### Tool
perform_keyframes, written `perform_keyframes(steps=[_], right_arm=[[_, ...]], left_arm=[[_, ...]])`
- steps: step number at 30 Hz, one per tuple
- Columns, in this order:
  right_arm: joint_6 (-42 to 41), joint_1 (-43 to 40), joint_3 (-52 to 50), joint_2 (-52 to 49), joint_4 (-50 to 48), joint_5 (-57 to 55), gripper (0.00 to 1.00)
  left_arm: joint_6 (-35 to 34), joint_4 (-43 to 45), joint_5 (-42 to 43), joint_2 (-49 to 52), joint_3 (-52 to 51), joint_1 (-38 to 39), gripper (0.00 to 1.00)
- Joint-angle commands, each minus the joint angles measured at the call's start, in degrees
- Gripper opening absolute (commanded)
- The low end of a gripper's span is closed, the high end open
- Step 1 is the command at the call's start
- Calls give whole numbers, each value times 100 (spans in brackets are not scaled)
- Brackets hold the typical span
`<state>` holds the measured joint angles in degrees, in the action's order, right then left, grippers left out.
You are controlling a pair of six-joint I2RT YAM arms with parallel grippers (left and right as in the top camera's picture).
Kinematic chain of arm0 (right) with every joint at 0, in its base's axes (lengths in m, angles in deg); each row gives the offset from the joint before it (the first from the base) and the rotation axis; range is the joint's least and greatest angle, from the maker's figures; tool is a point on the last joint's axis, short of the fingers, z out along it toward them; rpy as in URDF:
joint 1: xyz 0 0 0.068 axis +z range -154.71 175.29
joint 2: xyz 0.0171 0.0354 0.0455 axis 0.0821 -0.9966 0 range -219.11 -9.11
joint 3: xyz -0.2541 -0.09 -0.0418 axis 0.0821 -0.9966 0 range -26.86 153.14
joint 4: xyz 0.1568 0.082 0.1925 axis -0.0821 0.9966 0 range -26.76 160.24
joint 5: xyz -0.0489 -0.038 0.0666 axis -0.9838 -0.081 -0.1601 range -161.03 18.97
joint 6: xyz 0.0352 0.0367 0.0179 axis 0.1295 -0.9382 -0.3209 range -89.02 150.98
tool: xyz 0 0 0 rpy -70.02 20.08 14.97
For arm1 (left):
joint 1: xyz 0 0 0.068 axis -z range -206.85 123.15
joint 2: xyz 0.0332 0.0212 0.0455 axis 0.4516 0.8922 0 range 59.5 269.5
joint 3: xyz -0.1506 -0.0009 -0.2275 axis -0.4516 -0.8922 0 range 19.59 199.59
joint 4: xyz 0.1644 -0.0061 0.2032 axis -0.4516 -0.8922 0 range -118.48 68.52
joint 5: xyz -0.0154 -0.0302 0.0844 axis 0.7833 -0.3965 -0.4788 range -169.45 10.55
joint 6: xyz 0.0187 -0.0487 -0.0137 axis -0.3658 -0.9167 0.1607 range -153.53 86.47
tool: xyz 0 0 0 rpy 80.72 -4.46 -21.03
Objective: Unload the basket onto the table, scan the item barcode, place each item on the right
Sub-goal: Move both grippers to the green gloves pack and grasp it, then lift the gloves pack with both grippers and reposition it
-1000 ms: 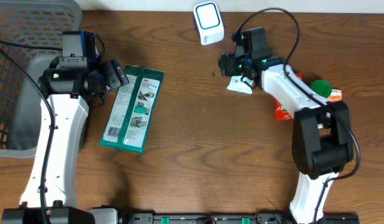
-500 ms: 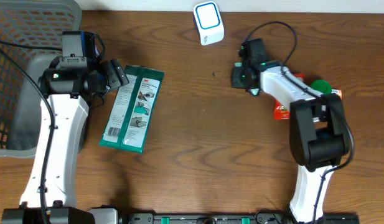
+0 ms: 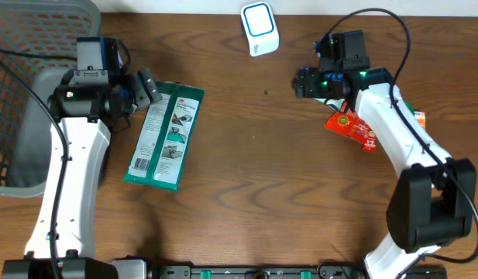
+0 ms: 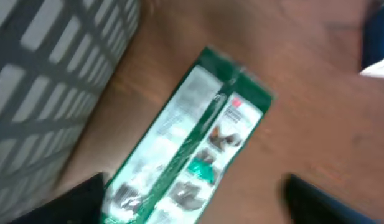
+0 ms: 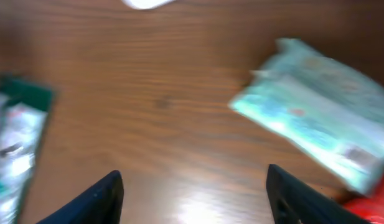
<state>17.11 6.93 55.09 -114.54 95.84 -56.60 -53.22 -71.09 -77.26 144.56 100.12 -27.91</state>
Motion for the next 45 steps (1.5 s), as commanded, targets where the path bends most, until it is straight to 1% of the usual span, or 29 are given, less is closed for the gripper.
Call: perform_keyframes(steps=[1,2,3,5,6,7,10,13,16,18,19,20,22,25,27,29,33,38,41,43,45], right_arm=[[-160,247,-15,-44,39,881,70],[-225,317,-35,-70,42,879,72],[-278,393,-59,-105,39,879,73],[-442,518,-87,-177,37,879,74],[-529,584,-98,-238,28,881,74],[-603,664,-103,-306,22,881,74],[-651,881,-103,-535,-33,883,72],[-654,1078,-103,-763,-120,907,71],[-697,1180,-105,-927,-184,909,72],[-715,1204,-105,-1008,-216,1012,74],[-713,1204,-109,-1062,-240,1158,78],[-708,1202,-107,-1080,-247,1224,79],[-710,1152,-109,-1163,-282,1480,80],[-710,1060,-114,-1285,-304,1832,78],[-708,1025,-118,-1357,-304,2050,77],[-708,1012,-118,-1399,-304,2304,77],[-710,1023,-118,-1451,-299,2647,75],[-780,1137,-140,-1471,-304,2651,72],[-1161,1204,-282,-1471,-310,2566,70],[-1438,1231,-422,-1471,-337,2487,67],[-1685,1281,-581,-1471,-393,2487,66]], left_arm=[[-57,-160,15,74,-70,-11,57],[-52,-179,0,81,-157,9,50],[-57,-151,-101,103,-328,26,39],[-57,-59,-420,177,-568,28,21],[-57,9,-605,238,-682,26,14],[-57,125,-804,321,-809,17,8],[-46,485,-1047,667,-1047,13,7],[210,903,-1040,1172,-1104,15,8],[205,1207,-1040,1676,-1104,17,8],[205,1355,-1040,2033,-1104,17,8],[203,1414,-1029,2245,-1106,17,8],[201,1423,-1005,2354,-1104,17,8],[203,1412,-730,2599,-1106,17,8],[208,1368,173,2924,-1104,37,8],[208,1318,726,3071,-1106,90,8],[203,1239,1073,3112,-1106,177,8],[199,1202,1394,3110,-1104,435,8],[177,1150,1432,3110,-1104,905,8],[133,1154,1427,3110,-1104,1174,8],[133,1154,1423,3110,-1104,1257,8],[136,1154,1405,3110,-1104,1300,9]])
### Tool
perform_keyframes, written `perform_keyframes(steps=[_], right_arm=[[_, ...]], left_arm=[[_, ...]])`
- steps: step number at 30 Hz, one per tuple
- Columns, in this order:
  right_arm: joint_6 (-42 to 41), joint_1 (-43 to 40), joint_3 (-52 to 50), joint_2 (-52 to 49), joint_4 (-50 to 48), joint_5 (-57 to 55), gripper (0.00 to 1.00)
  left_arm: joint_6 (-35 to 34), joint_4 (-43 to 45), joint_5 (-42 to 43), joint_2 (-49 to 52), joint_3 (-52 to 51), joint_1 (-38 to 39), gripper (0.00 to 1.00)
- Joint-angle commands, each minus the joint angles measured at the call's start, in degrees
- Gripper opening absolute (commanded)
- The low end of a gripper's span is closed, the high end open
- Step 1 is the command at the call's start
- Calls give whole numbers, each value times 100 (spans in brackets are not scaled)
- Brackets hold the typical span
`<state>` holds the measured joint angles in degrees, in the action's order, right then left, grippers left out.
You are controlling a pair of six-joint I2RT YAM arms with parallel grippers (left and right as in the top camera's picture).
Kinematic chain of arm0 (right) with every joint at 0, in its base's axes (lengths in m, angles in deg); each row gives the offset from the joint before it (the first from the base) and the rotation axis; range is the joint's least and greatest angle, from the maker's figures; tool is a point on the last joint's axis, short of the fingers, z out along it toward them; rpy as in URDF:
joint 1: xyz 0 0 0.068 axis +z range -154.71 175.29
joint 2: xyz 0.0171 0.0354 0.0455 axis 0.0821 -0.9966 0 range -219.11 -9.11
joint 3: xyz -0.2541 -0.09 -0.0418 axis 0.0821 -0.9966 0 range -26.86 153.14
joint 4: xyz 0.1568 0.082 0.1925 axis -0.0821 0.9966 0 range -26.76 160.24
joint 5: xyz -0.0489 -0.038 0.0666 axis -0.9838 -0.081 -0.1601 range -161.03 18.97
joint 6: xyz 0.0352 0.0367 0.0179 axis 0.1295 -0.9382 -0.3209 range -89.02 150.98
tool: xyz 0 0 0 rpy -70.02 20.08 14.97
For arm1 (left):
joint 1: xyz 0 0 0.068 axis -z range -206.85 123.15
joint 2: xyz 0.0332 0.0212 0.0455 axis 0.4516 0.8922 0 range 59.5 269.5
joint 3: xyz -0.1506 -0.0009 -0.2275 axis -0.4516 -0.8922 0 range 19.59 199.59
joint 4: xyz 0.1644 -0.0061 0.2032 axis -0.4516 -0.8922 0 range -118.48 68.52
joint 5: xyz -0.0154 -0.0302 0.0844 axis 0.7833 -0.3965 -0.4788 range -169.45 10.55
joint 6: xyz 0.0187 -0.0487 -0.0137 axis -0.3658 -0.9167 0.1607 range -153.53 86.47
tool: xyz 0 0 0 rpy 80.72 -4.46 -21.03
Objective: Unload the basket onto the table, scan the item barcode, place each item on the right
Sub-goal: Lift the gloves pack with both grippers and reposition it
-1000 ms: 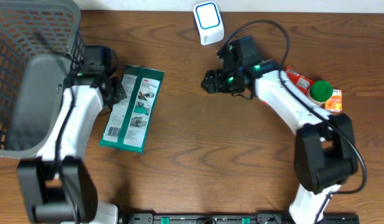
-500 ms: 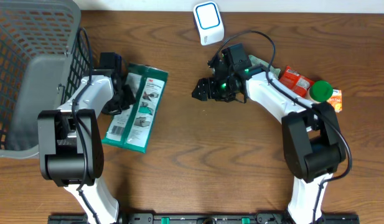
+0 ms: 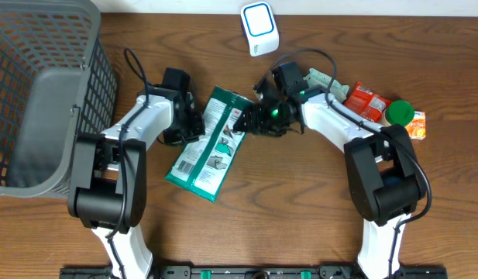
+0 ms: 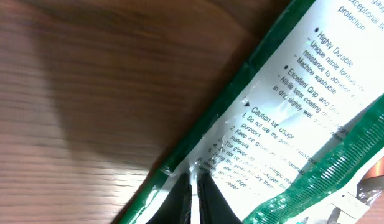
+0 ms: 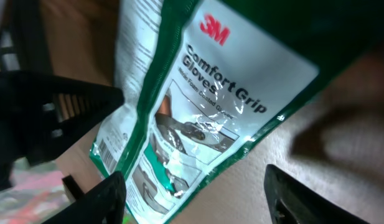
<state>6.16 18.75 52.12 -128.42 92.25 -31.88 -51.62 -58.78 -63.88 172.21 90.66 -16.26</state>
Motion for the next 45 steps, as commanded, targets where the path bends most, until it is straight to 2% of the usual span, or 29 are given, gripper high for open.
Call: perform_keyframes(steps=[1,5,11,15,21,26,33,45], right_arm=[[-691,133,-348,-83,-44,15,66],[-1088,367,-557,-83,-114,15,65],[-1648,855,-804,-83,-826,-321,63],[-1558,925,-807,-83,-1416,-981,64],[-1045,833,-807,-83,-2052,-1008,70],[-1012,813,-807,-83,-1768,-907,71],[-280,789,-807,-83,-1429,-855,79],[72,778,-929,-85,-1390,-540,76]], left_arm=[[-24,-76,42,345,-157,140,9],[-22,-76,24,345,-157,138,10],[-22,-142,28,345,-157,140,9],[-22,-317,28,345,-157,140,9],[-22,-472,28,345,-157,140,9],[-22,-461,26,345,-157,140,11],[-20,-348,24,345,-157,140,12],[-20,-254,26,348,-160,140,12]])
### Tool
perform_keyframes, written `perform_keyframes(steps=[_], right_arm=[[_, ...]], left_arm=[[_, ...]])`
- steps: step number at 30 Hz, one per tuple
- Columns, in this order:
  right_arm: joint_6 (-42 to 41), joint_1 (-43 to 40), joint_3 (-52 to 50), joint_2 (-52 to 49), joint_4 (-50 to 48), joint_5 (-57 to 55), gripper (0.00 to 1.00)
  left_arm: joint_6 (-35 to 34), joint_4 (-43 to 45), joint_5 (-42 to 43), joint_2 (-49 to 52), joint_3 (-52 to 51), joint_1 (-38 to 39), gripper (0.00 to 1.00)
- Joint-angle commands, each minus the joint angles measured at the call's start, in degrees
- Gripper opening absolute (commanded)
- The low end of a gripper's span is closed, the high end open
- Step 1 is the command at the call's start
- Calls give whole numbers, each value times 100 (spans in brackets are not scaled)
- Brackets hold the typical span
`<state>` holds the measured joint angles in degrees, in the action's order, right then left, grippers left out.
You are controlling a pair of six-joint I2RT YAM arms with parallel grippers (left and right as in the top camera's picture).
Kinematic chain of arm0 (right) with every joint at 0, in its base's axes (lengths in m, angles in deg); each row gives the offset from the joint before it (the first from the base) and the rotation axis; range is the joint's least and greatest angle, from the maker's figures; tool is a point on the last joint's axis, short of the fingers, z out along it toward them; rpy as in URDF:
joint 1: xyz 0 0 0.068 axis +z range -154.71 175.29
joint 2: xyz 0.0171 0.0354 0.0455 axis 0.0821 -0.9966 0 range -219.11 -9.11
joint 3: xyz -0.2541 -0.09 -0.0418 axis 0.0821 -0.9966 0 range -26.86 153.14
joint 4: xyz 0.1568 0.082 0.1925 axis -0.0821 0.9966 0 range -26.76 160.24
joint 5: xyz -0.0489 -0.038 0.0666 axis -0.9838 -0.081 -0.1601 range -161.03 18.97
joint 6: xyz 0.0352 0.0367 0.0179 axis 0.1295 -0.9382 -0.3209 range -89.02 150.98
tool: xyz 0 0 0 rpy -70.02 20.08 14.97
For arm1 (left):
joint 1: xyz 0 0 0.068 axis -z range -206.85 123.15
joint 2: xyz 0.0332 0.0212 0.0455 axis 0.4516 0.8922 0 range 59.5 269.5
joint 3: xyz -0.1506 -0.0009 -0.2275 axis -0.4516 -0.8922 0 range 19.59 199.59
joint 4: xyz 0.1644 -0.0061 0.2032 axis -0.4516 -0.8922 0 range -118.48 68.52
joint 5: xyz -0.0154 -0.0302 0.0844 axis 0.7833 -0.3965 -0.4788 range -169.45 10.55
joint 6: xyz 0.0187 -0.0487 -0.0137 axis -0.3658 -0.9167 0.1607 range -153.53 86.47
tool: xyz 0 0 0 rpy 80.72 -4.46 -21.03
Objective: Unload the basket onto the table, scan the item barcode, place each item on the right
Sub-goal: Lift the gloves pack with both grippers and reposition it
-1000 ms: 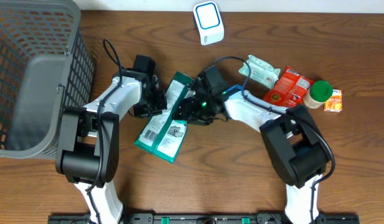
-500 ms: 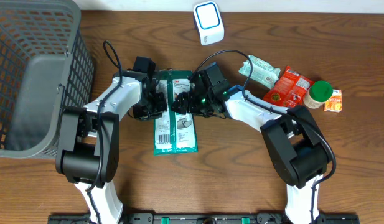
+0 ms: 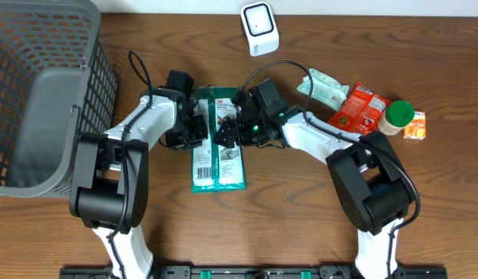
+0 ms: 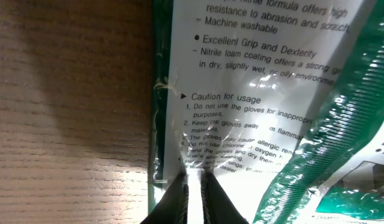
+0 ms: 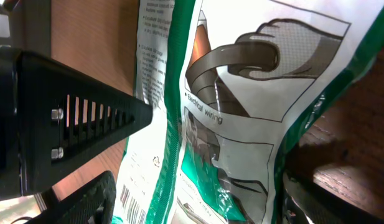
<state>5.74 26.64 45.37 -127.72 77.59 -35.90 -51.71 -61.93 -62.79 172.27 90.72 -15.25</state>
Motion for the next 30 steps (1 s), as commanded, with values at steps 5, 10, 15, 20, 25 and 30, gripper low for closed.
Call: perform_keyframes(steps=[5,10,15,20,25,30], right_arm=[[133,68,-271,-168,66,-13,67],[131,205,-271,-354,-98,-13,64],[129,278,-271,-452,-291,-2,61],[136,334,-271,-452,-442,160,55],[323,348,-271,-450,-452,160,21],[588,299,-256,-415,-476,155,1]], left_arm=[[-11,94,-83,341,-166,39,12],[-11,92,-81,341,-164,39,12],[-9,92,-83,341,-166,39,12],[-9,98,-81,341,-166,39,12],[-9,111,-81,330,-149,37,12],[55,105,-81,79,-24,22,15]])
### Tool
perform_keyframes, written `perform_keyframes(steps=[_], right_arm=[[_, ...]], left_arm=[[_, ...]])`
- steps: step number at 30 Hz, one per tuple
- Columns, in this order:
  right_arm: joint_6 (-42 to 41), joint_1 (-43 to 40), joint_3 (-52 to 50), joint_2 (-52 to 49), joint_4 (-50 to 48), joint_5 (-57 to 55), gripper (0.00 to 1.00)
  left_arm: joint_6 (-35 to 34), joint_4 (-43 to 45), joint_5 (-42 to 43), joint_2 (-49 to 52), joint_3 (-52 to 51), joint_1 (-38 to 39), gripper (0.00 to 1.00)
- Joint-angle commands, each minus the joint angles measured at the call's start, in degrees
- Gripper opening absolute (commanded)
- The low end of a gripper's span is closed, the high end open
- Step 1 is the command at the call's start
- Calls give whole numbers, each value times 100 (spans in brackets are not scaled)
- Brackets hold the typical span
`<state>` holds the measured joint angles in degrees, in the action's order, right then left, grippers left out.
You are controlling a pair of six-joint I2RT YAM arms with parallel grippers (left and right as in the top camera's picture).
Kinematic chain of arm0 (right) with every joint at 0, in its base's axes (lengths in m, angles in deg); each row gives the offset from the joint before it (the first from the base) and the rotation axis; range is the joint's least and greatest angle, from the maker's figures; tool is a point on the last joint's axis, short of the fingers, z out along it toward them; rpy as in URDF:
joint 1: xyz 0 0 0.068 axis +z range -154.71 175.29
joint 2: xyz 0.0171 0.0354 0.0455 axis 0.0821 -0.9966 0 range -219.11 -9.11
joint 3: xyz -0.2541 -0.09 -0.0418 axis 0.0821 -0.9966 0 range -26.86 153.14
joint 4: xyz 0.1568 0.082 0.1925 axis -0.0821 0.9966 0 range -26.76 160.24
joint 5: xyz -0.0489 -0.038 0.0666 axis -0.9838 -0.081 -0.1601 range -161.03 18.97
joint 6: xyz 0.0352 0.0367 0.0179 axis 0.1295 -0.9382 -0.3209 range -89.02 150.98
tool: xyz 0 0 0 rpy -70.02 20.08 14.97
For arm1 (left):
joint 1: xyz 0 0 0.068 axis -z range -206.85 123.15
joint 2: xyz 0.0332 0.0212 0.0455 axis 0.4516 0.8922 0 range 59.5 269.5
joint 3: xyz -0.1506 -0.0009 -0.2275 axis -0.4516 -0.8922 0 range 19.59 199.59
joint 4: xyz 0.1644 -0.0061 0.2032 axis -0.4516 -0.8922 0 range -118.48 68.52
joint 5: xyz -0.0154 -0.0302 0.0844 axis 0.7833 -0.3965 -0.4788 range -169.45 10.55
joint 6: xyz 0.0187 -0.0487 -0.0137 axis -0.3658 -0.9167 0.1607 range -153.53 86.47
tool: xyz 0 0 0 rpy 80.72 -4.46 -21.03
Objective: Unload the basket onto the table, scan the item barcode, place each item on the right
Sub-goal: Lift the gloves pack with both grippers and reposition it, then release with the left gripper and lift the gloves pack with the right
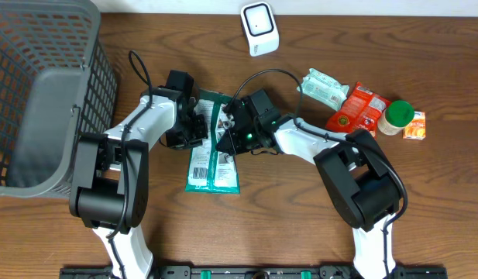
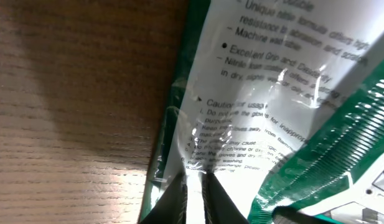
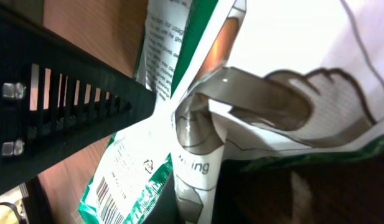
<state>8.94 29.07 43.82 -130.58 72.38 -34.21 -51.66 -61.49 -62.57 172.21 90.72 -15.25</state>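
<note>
A green and white glove package (image 1: 215,167) lies mid-table, its printed back (image 2: 285,74) filling the left wrist view. My left gripper (image 1: 197,129) is shut on its left edge, the closed tips (image 2: 195,177) pinching the clear film. From the right side my right gripper (image 1: 225,139) is shut on a raised fold of the package (image 3: 195,186). A barcode (image 3: 107,199) shows on the package's lower corner. The white scanner (image 1: 259,27) stands at the far edge, above and right of the package.
A grey mesh basket (image 1: 37,93) fills the far left. At the right lie a wipes pack (image 1: 325,85), a red packet (image 1: 361,107), a green-lidded jar (image 1: 395,116) and a small orange box (image 1: 415,124).
My right gripper was open around the package's right side and is now shut on a fold of it. The package's near end has swung slightly left. The left gripper keeps its hold.
First both grippers were open, the package flat at the left and my right arm over the items at the right. Then the left was shut on the package's edge at mid-table, the right open beside it. The package turned straighter, and now both hold it.
</note>
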Motion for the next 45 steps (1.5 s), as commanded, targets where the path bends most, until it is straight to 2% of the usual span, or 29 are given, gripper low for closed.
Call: perform_keyframes(steps=[1,3,7,14,18,19,26,36,37,45], right_arm=[[323,26,-92,-96,46,-33,1],[398,-42,-90,24,61,-52,1],[588,-205,-90,409,188,-103,1],[1088,-415,-87,1344,929,-887,1],[1580,-433,-87,2009,1331,-1486,1],[1665,-433,-81,2288,1478,-1749,1],[1952,-435,223,3156,2214,-2566,1],[2306,-435,2704,3178,4430,-3412,1],[2328,-433,2964,3158,4594,-3536,1],[2411,-433,5042,2529,5727,-4214,1]], left_arm=[[50,61,-103,-48,9,17,16],[50,66,-105,-367,55,-7,17],[48,61,-190,-1241,83,-114,31],[44,-26,-1003,-2605,83,-380,56],[46,-46,-1167,-3088,83,-619,60],[48,-46,-1228,-3169,83,-684,66],[46,-70,-1633,-3180,72,-890,68],[46,-76,-1648,-3180,72,-1034,69],[46,-122,-1650,-3180,72,-1034,84],[26,-151,-1631,-3180,68,-1034,85]])
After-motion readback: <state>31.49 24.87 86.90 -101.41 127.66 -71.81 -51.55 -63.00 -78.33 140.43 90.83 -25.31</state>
